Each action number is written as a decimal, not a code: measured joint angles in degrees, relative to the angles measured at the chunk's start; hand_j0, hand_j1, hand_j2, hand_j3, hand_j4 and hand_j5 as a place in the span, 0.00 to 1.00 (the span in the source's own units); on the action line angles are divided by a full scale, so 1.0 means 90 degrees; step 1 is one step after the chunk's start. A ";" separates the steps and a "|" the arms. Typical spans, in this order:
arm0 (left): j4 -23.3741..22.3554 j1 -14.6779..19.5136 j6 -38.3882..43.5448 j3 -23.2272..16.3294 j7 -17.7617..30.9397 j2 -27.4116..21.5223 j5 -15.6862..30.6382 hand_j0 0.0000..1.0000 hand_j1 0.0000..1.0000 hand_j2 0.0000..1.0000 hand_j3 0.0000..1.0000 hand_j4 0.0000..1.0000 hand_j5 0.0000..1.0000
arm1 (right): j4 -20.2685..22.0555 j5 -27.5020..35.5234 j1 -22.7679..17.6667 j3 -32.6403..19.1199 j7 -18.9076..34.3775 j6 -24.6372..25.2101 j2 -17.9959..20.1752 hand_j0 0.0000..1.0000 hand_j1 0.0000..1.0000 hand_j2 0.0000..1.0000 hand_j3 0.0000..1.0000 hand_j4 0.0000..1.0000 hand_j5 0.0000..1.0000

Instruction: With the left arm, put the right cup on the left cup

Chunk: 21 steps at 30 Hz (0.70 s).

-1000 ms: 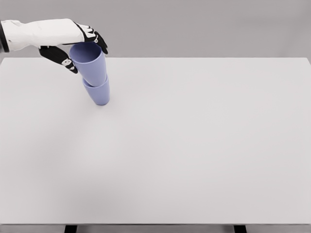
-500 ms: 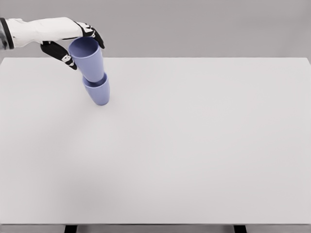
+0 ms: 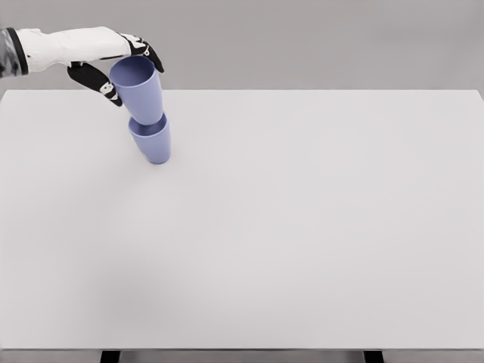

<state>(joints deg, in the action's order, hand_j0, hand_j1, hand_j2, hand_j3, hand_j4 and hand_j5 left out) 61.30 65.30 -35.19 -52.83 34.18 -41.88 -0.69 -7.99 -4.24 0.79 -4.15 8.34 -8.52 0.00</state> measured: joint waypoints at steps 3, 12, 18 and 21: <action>-0.0004 0.0000 0.0000 0.0000 -0.0001 0.0000 0.0001 0.59 0.59 0.59 0.59 0.59 0.59 | 0.0000 0.0000 0.0000 -0.0001 0.0000 0.0000 0.0000 1.00 1.00 1.00 1.00 1.00 1.00; 0.0005 -0.0020 -0.0001 -0.0001 -0.0016 -0.0011 0.0000 0.59 0.59 0.59 0.59 0.59 0.59 | 0.0000 0.0000 0.0000 0.0001 0.0000 0.0000 0.0000 1.00 1.00 1.00 1.00 1.00 1.00; -0.0026 -0.0059 0.0000 -0.0010 -0.0017 -0.0026 -0.0006 0.60 0.60 0.60 0.60 0.60 0.60 | 0.0000 0.0001 0.0000 0.0000 0.0000 0.0000 0.0000 1.00 1.00 1.00 1.00 1.00 1.00; -0.0048 -0.0078 0.0000 -0.0020 -0.0017 -0.0017 -0.0012 0.60 0.60 0.60 0.60 0.60 0.60 | 0.0000 0.0000 0.0000 0.0001 0.0000 0.0000 0.0000 1.00 1.00 1.00 1.00 1.00 1.00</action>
<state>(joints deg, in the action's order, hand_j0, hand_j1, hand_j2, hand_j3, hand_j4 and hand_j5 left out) 60.86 64.60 -35.19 -53.01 34.02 -42.03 -0.81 -7.99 -4.24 0.79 -4.14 8.34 -8.52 0.00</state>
